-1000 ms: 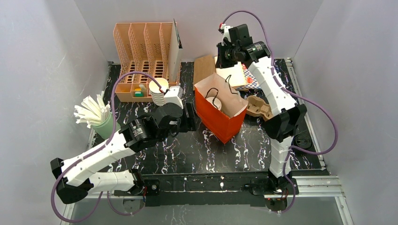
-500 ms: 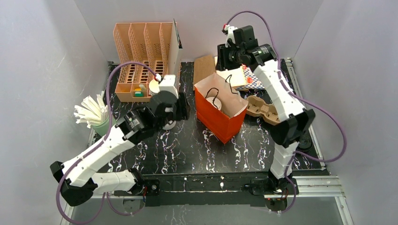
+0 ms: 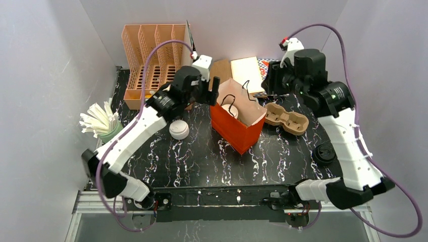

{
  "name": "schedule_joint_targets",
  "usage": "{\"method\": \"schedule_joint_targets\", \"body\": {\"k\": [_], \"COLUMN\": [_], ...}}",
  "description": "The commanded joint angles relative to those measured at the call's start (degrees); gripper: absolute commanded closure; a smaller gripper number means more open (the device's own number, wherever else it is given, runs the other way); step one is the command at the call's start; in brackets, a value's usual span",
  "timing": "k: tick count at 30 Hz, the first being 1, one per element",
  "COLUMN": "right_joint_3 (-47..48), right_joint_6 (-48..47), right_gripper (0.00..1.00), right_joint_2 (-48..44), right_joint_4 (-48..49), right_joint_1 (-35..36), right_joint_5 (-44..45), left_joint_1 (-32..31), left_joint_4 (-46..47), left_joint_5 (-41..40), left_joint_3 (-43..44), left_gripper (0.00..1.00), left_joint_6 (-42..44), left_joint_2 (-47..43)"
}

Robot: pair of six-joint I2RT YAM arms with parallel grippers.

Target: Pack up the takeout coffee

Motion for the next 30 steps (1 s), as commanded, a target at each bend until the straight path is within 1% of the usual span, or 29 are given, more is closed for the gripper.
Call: {"method": "schedule_joint_targets", "body": {"k": [1,2,7,11,15,19,22,23,25,26,27,28,30], "right_joint_3": [-6.2,-8.0,-16.0,-21.3,-23.5,-22.8,-22.4,-22.5,-23.1,-23.6,-24.1,-24.8,-25.9], "right_joint_6": [2.2,2.5,3.2,5.1,5.2,4.3,4.2,4.2,4.8,5.3,5.6,5.9,6.5], "right_gripper": [0.49,0.48,0.38,0.37,0.38,0.40,0.42,0.42,0.44,0.45,0.45,0.46,0.46], "right_joint_2": [-5.8,-7.2,-14.6,-20.0,-22.9,-22.7,-22.4,-22.4,-22.4,-22.6,-22.9,-23.3,-23.9], "right_joint_4": [1.6,1.6,2.9,4.0,3.8,2.5,2.4,2.5,2.6,2.7,2.8,3.2,3.6], "right_joint_1": [0.0,0.0,0.0,0.0,0.0,0.0,0.0,0.0,0.0,0.0,0.0,0.0,0.0], "right_joint_5": [0.7,-0.1,-1.3,0.6,2.5,4.8,5.4,6.0,8.5,10.0,11.1,12.0,13.1], "left_joint_1": [0.9,1.1,3.1,4.6,5.1,5.2,5.2,5.2,5.2,5.2,5.2,5.2,5.2], "left_joint_4": [-1.6,-2.6,-6.6,-10.1,-11.9,-15.5,-17.2,-17.5,-17.7,-17.7,-17.5,-17.3,-16.6], "left_joint_5": [3.3,3.8,7.2,8.3,9.1,10.8,14.7,15.4,15.1,14.1,13.0,12.0,8.7], "left_joint_3": [7.9,10.2,19.3,24.8,27.3,31.0,32.3,32.5,32.7,32.7,32.8,32.9,33.1], "left_gripper": [0.25,0.25,0.25,0.31,0.34,0.46,0.58,0.64,0.82,0.92,0.98,1.00,1.00], "left_joint_6": [8.0,8.6,9.8,10.0,11.3,12.1,13.5,13.6,13.9,14.1,14.4,14.6,15.6], "left_joint_2": [7.2,9.4,17.6,22.6,25.5,28.8,30.5,31.0,31.5,31.6,31.7,31.7,31.9]}}
